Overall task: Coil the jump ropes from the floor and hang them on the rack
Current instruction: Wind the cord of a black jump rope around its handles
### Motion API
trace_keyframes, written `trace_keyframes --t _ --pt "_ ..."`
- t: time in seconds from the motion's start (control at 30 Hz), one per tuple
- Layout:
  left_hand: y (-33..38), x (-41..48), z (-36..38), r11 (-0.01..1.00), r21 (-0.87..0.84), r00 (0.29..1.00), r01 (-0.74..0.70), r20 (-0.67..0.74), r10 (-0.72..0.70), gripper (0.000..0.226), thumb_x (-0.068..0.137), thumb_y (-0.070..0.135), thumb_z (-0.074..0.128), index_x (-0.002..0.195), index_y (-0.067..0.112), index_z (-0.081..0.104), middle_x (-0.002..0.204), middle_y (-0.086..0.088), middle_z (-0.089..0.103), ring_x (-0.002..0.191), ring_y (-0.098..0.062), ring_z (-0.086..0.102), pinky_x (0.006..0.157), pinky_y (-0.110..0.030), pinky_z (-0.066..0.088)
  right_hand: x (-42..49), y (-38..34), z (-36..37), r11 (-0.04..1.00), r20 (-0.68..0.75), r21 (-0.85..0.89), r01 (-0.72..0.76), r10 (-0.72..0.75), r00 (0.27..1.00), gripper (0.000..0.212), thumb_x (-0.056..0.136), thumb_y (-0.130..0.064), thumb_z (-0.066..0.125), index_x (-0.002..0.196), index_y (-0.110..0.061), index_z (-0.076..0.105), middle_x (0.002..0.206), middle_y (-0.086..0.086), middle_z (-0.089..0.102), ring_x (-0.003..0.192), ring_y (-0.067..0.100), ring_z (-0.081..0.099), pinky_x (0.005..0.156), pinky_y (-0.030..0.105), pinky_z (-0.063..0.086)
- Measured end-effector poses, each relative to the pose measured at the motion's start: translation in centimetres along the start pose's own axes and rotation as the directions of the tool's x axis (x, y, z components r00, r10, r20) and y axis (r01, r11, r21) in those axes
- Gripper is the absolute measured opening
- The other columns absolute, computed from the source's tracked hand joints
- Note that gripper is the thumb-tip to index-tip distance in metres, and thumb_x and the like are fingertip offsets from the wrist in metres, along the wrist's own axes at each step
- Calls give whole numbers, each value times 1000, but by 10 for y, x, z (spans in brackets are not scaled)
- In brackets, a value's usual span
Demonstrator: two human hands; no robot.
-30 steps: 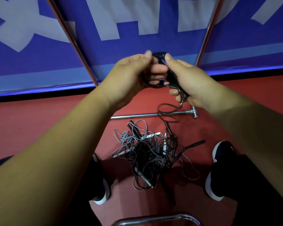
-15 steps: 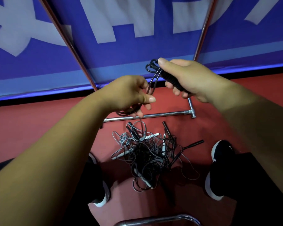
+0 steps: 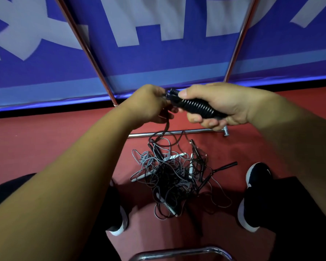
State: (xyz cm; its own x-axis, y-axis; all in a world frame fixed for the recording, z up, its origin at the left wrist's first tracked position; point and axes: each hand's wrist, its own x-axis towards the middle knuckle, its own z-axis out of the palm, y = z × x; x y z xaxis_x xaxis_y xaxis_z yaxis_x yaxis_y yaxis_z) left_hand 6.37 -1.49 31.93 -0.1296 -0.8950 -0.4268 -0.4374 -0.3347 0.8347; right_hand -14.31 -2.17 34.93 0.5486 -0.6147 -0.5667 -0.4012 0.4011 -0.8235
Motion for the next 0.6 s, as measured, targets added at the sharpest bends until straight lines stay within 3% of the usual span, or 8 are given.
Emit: trace_keyframes --t 0.07,0.13,0.2,0.27,0.37,0.47,0.53,0.6 --pt "3 -1 -4 996 54 997 -69 -38 71 18 100 3 61 97 9 78 92 -21 78 75 -26 74 83 -41 65 -4 1 2 994 82 -77 -77 83 993 40 106 -49 49 107 -13 65 66 3 55 40 12 37 40 16 23" --pt "7 -4 -6 983 105 984 -148 -87 157 13 95 8 71 93 15 81 83 -11 79 67 -13 66 72 -27 61 -5 3 3 973 90 -186 -137 156 984 44 105 -48 53 106 -7 70 67 6 62 41 12 40 42 17 26" --pt "11 -6 -6 956 188 963 -225 -107 248 5 91 19 80 93 21 83 84 1 80 72 -5 68 76 -19 57 -2 7 2 948 47 -270 -168 187 981 45 104 -48 58 106 -5 69 75 8 70 45 14 45 44 18 30" --pt "13 -7 -6 903 303 931 -305 -102 349 7 89 22 82 94 25 84 87 9 79 80 2 69 80 -13 53 1 9 -1 934 -14 -315 -169 174 985 36 103 -48 61 110 -13 67 87 8 76 51 16 51 46 20 34" --pt "16 -7 -5 751 501 862 -430 -21 507 16 88 21 82 101 30 84 93 8 72 86 -5 66 82 -20 49 6 13 -9 908 -137 -365 -208 168 976 25 104 -48 63 100 -23 63 93 3 76 58 17 67 44 24 46" --pt "17 -9 1 555 662 817 -503 157 555 24 91 20 78 114 27 81 97 3 71 85 -13 61 79 -27 43 12 18 -15 912 -265 -336 -235 147 953 22 106 -43 61 110 -22 62 98 2 73 61 17 73 45 25 49" --pt "18 -10 4 527 716 854 -458 192 483 25 90 19 78 115 23 79 100 3 76 90 -16 67 83 -31 48 15 20 -18 932 -318 -310 -189 85 944 25 107 -38 59 118 -16 61 106 2 75 60 18 71 45 24 47" --pt "18 -10 3 599 713 915 -364 154 373 22 85 19 84 106 20 78 93 7 77 89 -12 70 85 -32 53 18 20 -18 962 -310 -251 -112 30 950 25 107 -32 58 116 -9 60 110 7 78 58 20 64 46 25 44"
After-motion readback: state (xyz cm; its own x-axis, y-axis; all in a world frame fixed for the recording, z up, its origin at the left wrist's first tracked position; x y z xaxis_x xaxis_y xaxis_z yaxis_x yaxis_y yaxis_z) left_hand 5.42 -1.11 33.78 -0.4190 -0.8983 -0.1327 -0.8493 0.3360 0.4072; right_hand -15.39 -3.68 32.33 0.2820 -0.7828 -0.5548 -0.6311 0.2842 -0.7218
